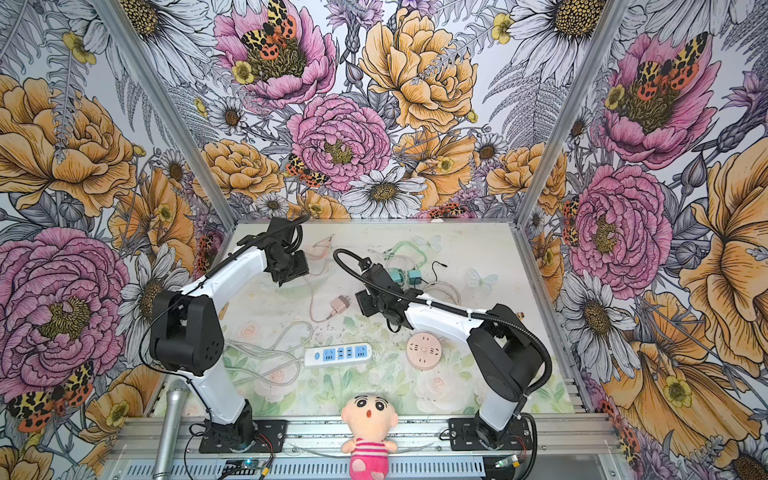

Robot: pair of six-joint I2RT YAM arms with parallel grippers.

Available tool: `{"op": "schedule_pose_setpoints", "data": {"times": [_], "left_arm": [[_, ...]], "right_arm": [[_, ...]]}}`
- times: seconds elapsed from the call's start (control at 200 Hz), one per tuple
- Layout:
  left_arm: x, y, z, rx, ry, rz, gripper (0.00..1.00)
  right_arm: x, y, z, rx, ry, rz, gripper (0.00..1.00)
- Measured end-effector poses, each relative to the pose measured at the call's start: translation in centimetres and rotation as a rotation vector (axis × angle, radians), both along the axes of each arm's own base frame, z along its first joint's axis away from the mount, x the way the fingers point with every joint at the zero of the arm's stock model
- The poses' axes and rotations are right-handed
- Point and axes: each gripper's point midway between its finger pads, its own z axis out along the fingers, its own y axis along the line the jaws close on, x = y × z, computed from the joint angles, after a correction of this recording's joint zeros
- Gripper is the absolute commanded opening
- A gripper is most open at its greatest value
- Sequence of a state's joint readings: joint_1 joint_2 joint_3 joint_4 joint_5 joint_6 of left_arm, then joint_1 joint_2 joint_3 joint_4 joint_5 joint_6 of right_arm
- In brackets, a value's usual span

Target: Insert the plug

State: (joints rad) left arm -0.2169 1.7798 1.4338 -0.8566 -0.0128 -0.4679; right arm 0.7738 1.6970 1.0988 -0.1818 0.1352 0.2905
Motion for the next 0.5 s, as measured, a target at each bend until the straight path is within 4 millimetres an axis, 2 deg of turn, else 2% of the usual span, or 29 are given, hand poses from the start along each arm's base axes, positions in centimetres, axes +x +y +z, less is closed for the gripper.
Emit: {"op": "schedule_pose_setpoints", "data": {"times": [0.105, 0.3, 0.405, 0.5], "left_arm": [[-1.6, -0.9, -0.3, 0.004, 0.014, -0.030, 0.52], [-4.4, -4.9, 0.2, 0.015, 0.006, -0.178, 0.52], [-6.1, -6.6, -1.0, 0.023, 0.037, -0.240, 0.50], [-7.5, -7.3, -2.3, 0.033, 0.074, -0.263, 0.42]], "right_arm": [[0.2, -0.5, 0.0, -0.027, -0.018, -0.006, 0.62], [-0.2, -2.6, 0.2, -0.074, -0.037, -0.036, 0.62], [-0.2, -4.0, 0.5, -0.077, -0.039, -0.065, 0.62], [-0.2, -5.4, 0.7, -0.075, -0.038, -0.102, 0.62]]}}
